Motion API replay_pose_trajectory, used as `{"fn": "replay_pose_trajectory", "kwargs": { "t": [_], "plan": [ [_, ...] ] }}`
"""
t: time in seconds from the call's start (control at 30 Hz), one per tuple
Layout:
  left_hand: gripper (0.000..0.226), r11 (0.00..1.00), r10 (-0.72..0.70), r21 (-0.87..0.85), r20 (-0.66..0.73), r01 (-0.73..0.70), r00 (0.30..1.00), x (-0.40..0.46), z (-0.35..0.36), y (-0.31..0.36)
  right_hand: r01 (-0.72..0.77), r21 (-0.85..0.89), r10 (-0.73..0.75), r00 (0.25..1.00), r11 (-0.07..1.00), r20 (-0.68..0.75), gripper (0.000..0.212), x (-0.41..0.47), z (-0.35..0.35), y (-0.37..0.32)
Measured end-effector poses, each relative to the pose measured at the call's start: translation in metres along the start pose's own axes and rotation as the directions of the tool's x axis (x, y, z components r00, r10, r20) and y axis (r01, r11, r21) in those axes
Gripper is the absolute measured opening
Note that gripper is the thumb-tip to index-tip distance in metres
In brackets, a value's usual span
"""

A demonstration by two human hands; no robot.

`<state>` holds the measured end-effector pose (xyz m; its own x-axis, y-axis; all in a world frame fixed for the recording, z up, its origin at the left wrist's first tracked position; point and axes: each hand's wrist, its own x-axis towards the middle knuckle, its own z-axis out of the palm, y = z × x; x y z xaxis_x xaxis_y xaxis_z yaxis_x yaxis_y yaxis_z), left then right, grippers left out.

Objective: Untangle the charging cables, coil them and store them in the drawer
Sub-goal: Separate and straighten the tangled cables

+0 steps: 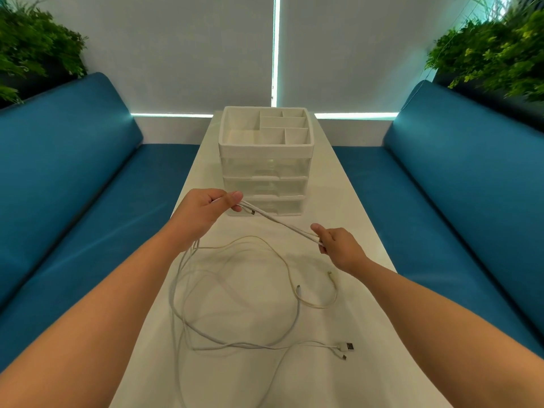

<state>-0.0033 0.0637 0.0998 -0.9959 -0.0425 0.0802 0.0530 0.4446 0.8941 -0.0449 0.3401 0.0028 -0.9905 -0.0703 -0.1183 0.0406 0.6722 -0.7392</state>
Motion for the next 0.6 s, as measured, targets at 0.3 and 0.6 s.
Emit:
{"fn": "replay_pose_trajectory", "kwargs": {
  "t": [0.3,0.6],
  "plan": [
    [0.029,0.98,0.021,0.188,0.248,-0.069,0.969,0.003,0.017,-0.001,0.29,0.161,-0.283,0.957,0.943,-0.069,0.032,-0.008,0.009,-0.061],
    [0.035,0.984,0.064,0.148,0.21,-0.096,0.976,0.004,0.0,0.017,0.277,0.473,-0.422,0.877,0.836,0.231,0.037,-0.036,0.025,-0.108]
  ]
}}
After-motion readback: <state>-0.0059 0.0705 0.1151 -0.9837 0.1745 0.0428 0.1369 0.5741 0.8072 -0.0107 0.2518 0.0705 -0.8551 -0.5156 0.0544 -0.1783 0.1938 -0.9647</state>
